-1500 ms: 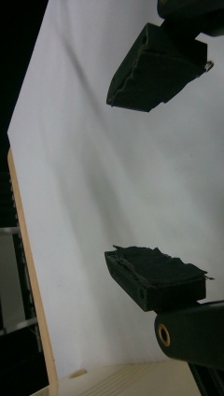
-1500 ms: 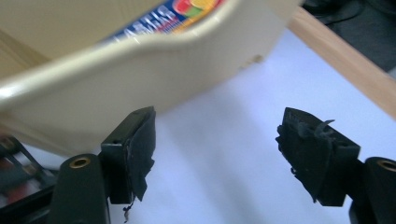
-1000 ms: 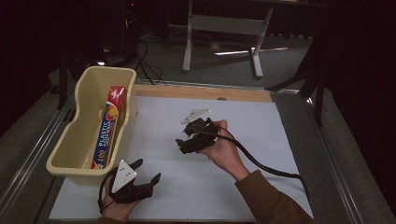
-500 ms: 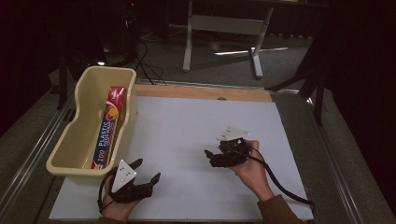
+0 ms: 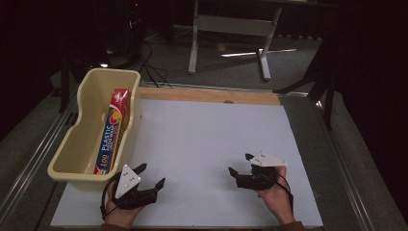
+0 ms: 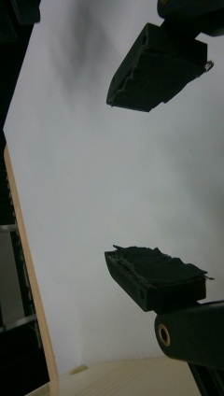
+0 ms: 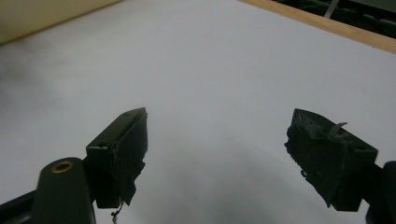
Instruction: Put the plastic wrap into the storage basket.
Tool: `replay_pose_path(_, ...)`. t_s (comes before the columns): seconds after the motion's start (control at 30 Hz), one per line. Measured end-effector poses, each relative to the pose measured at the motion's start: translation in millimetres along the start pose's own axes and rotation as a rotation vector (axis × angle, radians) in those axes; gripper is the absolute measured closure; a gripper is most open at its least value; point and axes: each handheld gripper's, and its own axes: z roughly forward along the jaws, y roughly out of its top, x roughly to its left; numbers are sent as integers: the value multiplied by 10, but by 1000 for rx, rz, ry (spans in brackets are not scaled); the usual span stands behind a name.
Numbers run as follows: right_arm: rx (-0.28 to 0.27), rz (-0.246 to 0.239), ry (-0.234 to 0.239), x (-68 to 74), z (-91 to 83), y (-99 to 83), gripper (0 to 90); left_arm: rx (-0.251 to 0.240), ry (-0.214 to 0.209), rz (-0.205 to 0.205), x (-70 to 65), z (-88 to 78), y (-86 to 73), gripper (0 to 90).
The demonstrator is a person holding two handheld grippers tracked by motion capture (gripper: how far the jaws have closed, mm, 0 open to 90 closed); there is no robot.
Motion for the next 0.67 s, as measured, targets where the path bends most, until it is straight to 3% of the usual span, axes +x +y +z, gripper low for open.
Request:
replay_pose_path(0.23,-55,16,-13,-49,-159,-160,191,0,1,-2,3,-6,-3,218)
replay_pose_path(0.67,-71,67,-34,-181,-326,-429,147,26,-7,7,-23,53,-15,218)
